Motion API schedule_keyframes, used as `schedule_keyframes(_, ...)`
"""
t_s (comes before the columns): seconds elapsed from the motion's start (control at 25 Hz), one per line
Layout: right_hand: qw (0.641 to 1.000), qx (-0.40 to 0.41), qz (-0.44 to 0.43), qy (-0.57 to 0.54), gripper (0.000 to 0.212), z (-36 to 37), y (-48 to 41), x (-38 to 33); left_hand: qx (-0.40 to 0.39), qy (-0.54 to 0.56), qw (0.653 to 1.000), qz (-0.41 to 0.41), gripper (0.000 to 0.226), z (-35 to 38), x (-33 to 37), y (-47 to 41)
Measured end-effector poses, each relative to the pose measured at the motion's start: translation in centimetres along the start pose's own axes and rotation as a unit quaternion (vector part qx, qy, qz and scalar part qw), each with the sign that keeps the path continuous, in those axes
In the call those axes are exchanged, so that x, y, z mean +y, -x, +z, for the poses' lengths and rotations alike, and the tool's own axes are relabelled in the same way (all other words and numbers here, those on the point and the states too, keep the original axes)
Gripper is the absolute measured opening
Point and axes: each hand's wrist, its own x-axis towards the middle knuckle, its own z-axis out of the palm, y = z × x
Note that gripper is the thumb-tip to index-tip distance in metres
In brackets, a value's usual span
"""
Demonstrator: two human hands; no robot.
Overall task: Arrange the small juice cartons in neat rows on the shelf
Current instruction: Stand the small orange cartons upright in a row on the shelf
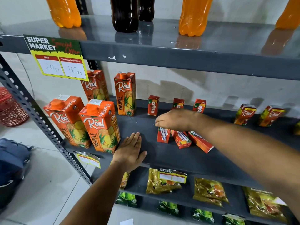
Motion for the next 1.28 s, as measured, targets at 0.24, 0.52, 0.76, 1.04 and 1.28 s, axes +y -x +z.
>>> schedule_keyframes(0.24, 1.000, 0.013, 0.011, 0.019, 0.041, -1.0, -0.8, 0.7, 0.002, 0.003, 1.000, 0.000, 0.076, -0.1, 0.1, 0.1)
schedule_keyframes(0.52, 0.952, -0.027, 0.254, -0.171, 0.060, -0.8, -2.2, 0.4, -0.005, -0.001, 1.000, -0.003, 0.077, 0.0, 0.0, 0.0)
schedule_keyframes(0.76, 0.880, -0.078, 0.400, -0.244, 0.075, -0.6, -3.7, -0.9, -0.004, -0.004, 1.000, -0.004, 0.077, -0.1, 0.1, 0.0)
schedule_keyframes(1.04, 0.824, -0.017, 0.441, -0.356, 0.060, -0.1, 1.8, 3.1, -0.002, -0.004, 1.000, -0.003, 0.077, -0.1, 0.1, 0.1)
schedule_keyframes(1.28, 0.788, -0.063, 0.501, -0.353, 0.062, 6.9, 5.2, -3.2, 0.000, -0.005, 1.000, -0.002, 0.076, -0.2, 0.1, 0.0)
